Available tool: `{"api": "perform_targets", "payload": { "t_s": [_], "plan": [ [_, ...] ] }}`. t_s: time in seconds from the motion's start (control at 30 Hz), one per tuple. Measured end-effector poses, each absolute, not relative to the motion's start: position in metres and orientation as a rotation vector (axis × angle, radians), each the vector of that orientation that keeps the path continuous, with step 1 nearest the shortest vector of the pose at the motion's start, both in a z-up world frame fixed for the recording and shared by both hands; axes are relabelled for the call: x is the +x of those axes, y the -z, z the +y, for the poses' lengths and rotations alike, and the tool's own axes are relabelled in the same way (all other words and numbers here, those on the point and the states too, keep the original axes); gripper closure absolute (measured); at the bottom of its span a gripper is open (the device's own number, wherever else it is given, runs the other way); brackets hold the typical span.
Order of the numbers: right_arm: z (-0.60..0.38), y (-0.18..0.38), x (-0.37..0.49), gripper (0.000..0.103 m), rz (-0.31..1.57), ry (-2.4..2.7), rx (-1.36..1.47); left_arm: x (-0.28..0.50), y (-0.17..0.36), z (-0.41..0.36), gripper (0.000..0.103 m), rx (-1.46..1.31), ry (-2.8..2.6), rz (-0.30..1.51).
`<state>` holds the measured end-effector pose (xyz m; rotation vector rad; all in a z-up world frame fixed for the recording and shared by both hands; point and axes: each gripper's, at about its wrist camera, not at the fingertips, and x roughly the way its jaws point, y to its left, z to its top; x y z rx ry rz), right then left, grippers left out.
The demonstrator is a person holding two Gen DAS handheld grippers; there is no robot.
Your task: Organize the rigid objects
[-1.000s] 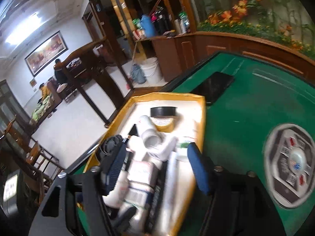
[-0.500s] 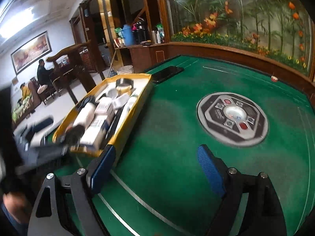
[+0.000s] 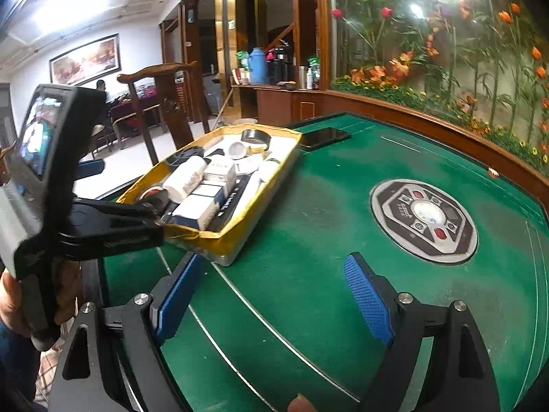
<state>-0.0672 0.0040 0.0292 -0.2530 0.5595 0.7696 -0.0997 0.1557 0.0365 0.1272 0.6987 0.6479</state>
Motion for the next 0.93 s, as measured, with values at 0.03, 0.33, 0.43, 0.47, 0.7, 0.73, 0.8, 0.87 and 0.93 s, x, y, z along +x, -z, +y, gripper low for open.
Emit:
{"api": "perform_targets", "payload": {
  "t_s": [0.03, 0.33, 0.43, 0.47, 0.7, 0.73, 0.8, 0.87, 0.93],
  "plan": [
    [0.006, -0.029, -0.067, 0.018, 0.555, -0.772, -0.260, -0.100, -0.036, 0.155, 0.001, 0.125, -0.643, 0.697],
    [0.010, -0.026, -0.068, 0.018, 0.567, -0.781, -0.267, -0.106, -0.041, 0.162, 0.001, 0.055, -0.616, 0.687],
    [0.011, -0.026, -0.068, 0.018, 0.567, -0.780, -0.268, -0.107, -0.040, 0.162, 0.001, 0.053, -0.620, 0.687],
    [0.011, -0.026, -0.067, 0.018, 0.567, -0.780, -0.268, -0.107, -0.040, 0.163, 0.001, 0.050, -0.614, 0.689],
    [0.011, -0.025, -0.067, 0.018, 0.570, -0.781, -0.267, -0.109, -0.042, 0.166, 0.001, 0.021, -0.589, 0.692],
    [0.011, -0.025, -0.067, 0.018, 0.569, -0.780, -0.267, -0.110, -0.042, 0.167, 0.001, 0.013, -0.584, 0.693],
    [0.011, -0.025, -0.067, 0.018, 0.570, -0.780, -0.269, -0.114, -0.043, 0.170, 0.001, -0.008, -0.568, 0.689],
    [0.011, -0.024, -0.067, 0.018, 0.571, -0.781, -0.269, -0.117, -0.044, 0.170, 0.001, -0.013, -0.571, 0.674],
    [0.012, -0.023, -0.067, 0.018, 0.570, -0.781, -0.269, -0.118, -0.045, 0.169, 0.001, -0.001, -0.581, 0.668]
  ]
}}
